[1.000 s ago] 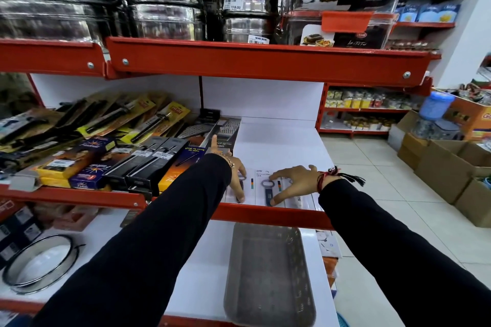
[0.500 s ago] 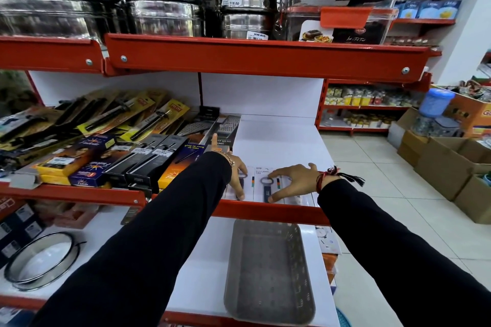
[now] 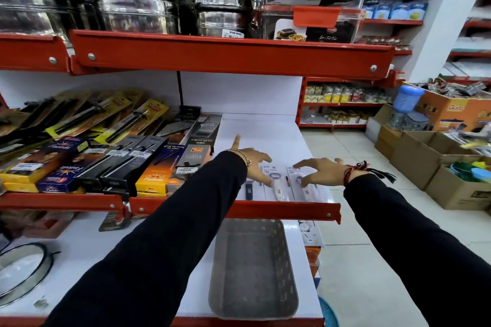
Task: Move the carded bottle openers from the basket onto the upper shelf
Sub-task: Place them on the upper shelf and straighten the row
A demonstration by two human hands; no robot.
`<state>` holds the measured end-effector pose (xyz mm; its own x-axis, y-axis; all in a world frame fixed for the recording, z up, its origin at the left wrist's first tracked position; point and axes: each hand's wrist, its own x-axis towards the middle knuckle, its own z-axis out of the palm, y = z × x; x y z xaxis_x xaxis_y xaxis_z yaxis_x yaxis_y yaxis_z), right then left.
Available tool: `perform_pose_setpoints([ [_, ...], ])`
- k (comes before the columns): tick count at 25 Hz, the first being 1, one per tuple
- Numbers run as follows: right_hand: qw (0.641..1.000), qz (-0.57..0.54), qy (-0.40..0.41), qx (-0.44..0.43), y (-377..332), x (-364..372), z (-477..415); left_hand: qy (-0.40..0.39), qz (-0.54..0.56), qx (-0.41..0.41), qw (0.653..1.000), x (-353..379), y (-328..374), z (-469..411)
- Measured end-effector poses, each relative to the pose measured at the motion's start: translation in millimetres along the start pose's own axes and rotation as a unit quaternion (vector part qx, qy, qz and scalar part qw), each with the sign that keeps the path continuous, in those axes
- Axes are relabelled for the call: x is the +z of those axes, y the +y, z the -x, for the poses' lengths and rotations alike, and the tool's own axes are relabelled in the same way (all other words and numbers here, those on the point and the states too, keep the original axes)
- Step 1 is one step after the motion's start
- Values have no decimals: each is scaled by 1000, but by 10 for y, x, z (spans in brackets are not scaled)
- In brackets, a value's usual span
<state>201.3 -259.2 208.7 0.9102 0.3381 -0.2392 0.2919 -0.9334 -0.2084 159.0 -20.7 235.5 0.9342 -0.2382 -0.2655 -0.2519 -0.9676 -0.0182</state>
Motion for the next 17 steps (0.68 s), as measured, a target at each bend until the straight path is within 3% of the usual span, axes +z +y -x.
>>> perform_pose_setpoints([
  [4,999,13,-32,24,171,126,19,-19,-2,15,1000,116,175,-105],
  [17,999,11,-30,15,155,167,-28,-18,-16,5,1000,205,125,-125],
])
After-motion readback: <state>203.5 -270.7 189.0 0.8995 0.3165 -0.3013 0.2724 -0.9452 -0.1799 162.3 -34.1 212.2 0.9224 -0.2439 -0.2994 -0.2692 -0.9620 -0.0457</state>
